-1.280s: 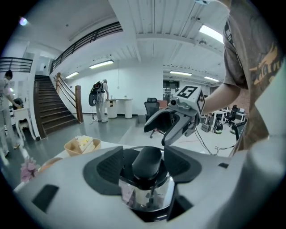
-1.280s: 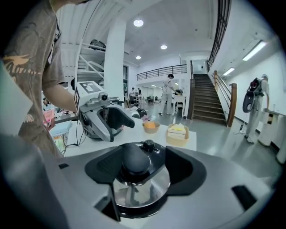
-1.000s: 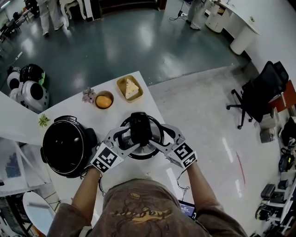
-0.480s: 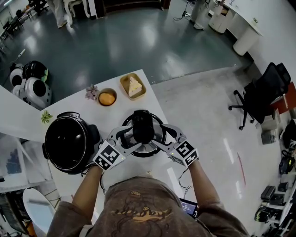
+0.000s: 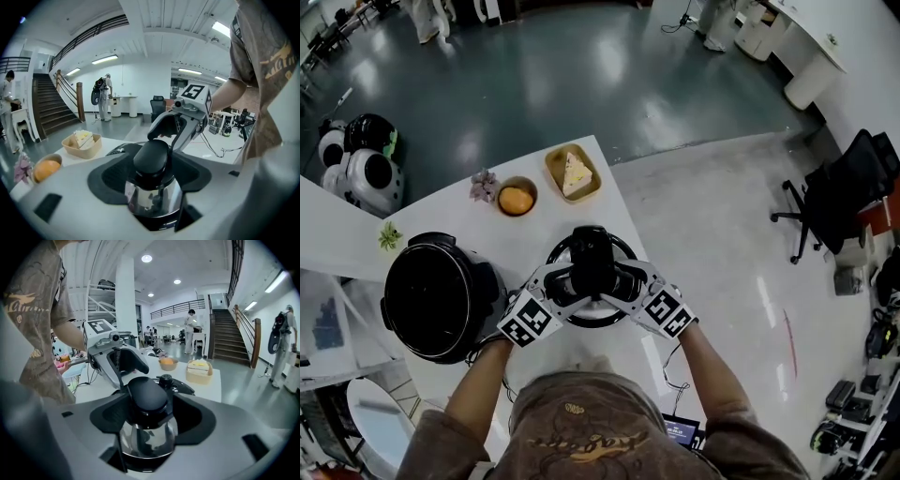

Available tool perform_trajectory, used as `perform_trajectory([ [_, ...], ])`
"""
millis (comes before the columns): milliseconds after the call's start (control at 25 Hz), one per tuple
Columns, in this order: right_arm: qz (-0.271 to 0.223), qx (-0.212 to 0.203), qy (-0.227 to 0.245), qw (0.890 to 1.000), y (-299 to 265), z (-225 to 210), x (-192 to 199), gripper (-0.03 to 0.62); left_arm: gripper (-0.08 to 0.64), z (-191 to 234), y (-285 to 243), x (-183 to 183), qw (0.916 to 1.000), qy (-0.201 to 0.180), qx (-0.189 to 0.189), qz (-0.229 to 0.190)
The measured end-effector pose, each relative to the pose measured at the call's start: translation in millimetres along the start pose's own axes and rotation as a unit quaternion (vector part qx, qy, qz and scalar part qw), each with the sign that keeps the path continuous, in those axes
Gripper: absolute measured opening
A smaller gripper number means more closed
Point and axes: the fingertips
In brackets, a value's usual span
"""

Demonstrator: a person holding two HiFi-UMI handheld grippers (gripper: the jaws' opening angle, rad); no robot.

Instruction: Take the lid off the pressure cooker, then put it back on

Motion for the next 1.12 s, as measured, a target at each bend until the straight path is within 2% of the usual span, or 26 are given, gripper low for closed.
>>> perform_trajectory([
  [160, 0.006, -0.026, 0.006, 1.000, -9, 0, 2, 0.285, 0.285, 1, -11, 13, 0.9999, 0.007, 0.009, 0.011],
  [400, 0.024, -0.053, 0.026, 0.998, -20, 3, 7, 0.279, 0.277, 0, -19, 19, 0.9995, 0.016, 0.025, 0.007],
  [600, 0.022, -0.063, 0.020, 0.998, -19, 4, 9, 0.278, 0.266, -4, -20, 19, 0.9992, 0.019, 0.034, -0.001],
  [800, 0.021, -0.067, 0.018, 0.997, -19, 4, 8, 0.270, 0.262, -4, -19, 19, 0.9990, 0.018, 0.039, 0.012],
  [960, 0.009, -0.067, 0.003, 0.998, -13, 4, -4, 0.270, 0.262, 1, -14, 8, 0.9989, 0.018, 0.043, 0.005],
  [1120, 0.000, -0.058, 0.008, 0.998, 5, 9, -24, 0.270, 0.259, 3, -2, -19, 0.9991, -0.014, 0.040, 0.006],
])
Point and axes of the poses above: the fingertips, and each gripper's own axes: y backward along the fingers, z to its left, x out of its underside, and after that the axes turned 9 degrees about -y, right-handed
